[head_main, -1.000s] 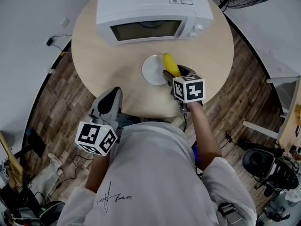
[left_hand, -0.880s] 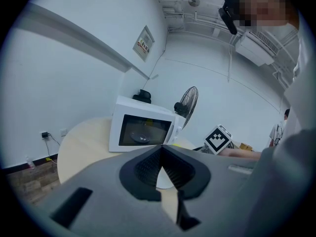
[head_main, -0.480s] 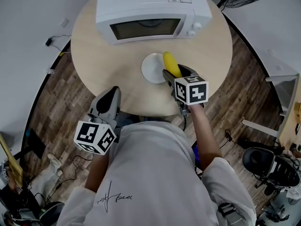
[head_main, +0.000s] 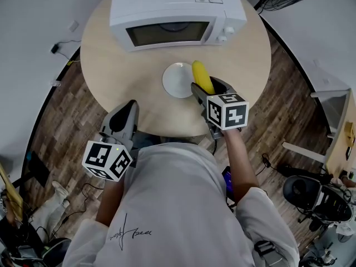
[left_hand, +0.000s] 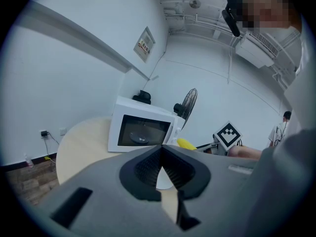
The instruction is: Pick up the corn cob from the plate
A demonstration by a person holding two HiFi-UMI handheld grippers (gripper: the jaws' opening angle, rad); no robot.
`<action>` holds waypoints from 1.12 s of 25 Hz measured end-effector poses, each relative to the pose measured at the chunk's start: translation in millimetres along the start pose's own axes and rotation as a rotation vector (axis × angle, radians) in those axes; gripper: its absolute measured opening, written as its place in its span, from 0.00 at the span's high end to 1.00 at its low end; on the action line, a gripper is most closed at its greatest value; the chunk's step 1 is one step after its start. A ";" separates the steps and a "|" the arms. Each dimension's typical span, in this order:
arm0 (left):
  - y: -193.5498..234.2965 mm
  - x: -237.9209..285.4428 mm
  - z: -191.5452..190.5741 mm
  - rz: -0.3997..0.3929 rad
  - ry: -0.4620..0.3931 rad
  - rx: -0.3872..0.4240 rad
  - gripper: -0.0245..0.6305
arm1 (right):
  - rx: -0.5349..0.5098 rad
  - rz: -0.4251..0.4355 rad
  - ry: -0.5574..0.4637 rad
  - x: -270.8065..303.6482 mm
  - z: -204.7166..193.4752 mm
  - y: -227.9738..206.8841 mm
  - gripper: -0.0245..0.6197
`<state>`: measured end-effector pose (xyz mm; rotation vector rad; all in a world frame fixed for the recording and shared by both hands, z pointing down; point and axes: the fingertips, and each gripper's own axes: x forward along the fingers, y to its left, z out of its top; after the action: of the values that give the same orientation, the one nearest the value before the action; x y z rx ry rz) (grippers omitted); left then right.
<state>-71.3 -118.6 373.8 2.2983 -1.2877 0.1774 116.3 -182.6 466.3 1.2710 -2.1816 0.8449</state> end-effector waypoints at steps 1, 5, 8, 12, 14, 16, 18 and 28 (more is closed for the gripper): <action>-0.6 0.4 1.1 0.000 -0.002 0.002 0.97 | -0.004 0.002 -0.004 -2.4 1.2 0.4 0.55; -3.1 2.8 3.1 0.002 -0.010 0.004 0.97 | -0.011 0.002 -0.024 -11.3 5.8 -1.2 0.55; -5.2 5.5 1.6 0.002 -0.007 0.005 0.97 | -0.007 0.007 -0.046 -16.4 9.3 -1.7 0.55; -6.9 9.9 -0.4 0.000 -0.004 0.002 0.97 | 0.009 0.022 -0.077 -22.3 12.9 -1.7 0.55; -8.0 9.0 -0.3 -0.001 -0.006 -0.004 0.97 | 0.009 0.026 -0.093 -27.7 14.4 0.0 0.55; -9.3 5.5 2.0 0.000 -0.013 -0.008 0.97 | 0.004 0.032 -0.111 -34.7 16.6 3.5 0.55; -9.0 1.8 4.1 0.005 -0.018 -0.008 0.97 | 0.004 0.034 -0.129 -42.2 19.1 6.3 0.55; -9.5 -6.8 4.4 0.013 -0.034 -0.017 0.97 | 0.024 0.019 -0.200 -68.8 18.2 13.5 0.55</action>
<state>-67.7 -111.5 364.3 2.2891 -1.3160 0.1319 134.1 -149.7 404.3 1.4019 -2.3482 0.7830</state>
